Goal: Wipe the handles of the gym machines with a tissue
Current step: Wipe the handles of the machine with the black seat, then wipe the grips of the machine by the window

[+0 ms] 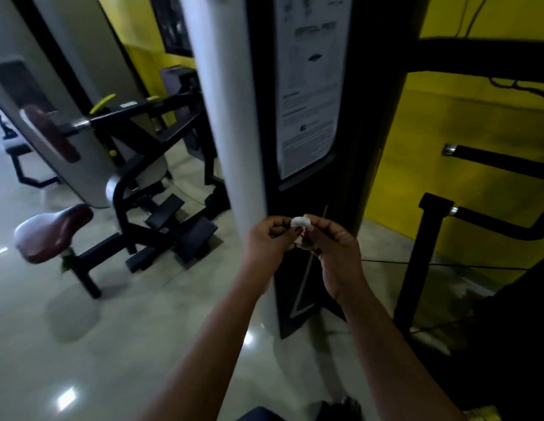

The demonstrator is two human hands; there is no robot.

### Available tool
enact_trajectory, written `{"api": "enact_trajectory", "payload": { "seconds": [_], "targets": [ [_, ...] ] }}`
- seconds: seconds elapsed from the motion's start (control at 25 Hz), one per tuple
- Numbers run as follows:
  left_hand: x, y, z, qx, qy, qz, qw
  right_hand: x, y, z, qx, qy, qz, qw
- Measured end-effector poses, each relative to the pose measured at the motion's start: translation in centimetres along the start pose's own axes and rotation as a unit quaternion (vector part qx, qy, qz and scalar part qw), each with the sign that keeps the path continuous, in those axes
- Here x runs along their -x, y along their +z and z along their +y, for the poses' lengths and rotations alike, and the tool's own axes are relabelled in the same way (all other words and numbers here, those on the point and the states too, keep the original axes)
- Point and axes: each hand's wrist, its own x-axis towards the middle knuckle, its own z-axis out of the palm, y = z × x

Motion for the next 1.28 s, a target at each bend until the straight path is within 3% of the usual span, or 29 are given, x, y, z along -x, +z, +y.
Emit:
{"api": "enact_trajectory", "payload": {
  "seconds": [0.28,0.72,1.04,1.28],
  "targets": [
    [7.8,-10.0,-0.8,0.026,0.024,0.079,0.996,7.6,9.0,2.9,0.006,0.053,-0.055,0.997],
    [12.8,-20.3,-2.6,0.077,0.008,0.16,0.984,13.1,17.7,6.3,0.005,0.11,-0.12,0.987],
    [8.1,-24.3,-2.8,0.092,-0.009,0.183,0.979,8.0,22.1,9.7,0.006,0.146,-0.125,0.981],
    [-3.5,-28.7,-2.7,0.066,-0.023,0.181,0.981,-2.4,27.3,13.3,-0.026,0.157,-0.111,0.981]
  ]
}}
